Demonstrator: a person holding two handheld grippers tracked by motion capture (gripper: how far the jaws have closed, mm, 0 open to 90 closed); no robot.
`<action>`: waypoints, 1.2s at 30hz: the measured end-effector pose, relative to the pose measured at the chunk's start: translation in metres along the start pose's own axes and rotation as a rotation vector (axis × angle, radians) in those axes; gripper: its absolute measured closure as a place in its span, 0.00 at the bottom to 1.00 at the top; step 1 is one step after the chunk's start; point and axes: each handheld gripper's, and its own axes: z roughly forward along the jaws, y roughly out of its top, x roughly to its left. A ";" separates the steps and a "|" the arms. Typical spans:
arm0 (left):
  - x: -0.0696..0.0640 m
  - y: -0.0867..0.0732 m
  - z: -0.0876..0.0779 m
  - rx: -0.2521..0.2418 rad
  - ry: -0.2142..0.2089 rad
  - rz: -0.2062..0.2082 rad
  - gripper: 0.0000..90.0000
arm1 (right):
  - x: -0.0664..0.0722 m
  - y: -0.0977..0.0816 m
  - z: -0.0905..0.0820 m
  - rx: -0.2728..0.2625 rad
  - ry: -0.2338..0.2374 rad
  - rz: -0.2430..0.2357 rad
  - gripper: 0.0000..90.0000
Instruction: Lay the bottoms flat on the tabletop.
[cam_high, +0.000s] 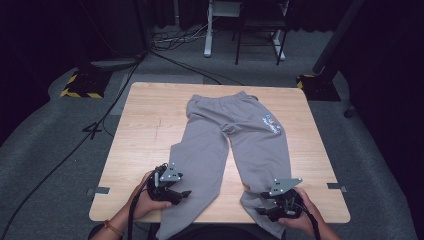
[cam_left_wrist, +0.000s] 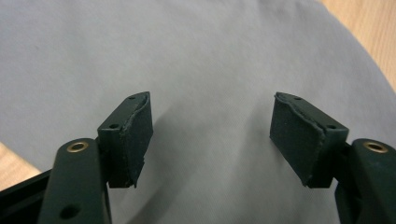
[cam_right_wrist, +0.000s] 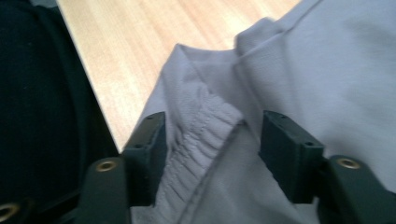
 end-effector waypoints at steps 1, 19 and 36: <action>0.000 0.001 0.001 -0.003 0.003 0.000 0.35 | 0.001 0.000 0.002 0.005 0.010 -0.007 0.51; -0.018 0.004 0.009 0.008 -0.012 0.037 0.35 | 0.068 0.026 -0.006 -0.057 0.157 -0.284 0.67; 0.023 0.068 0.015 -0.081 0.030 0.027 0.31 | -0.101 0.079 0.031 -0.151 -0.221 0.091 0.38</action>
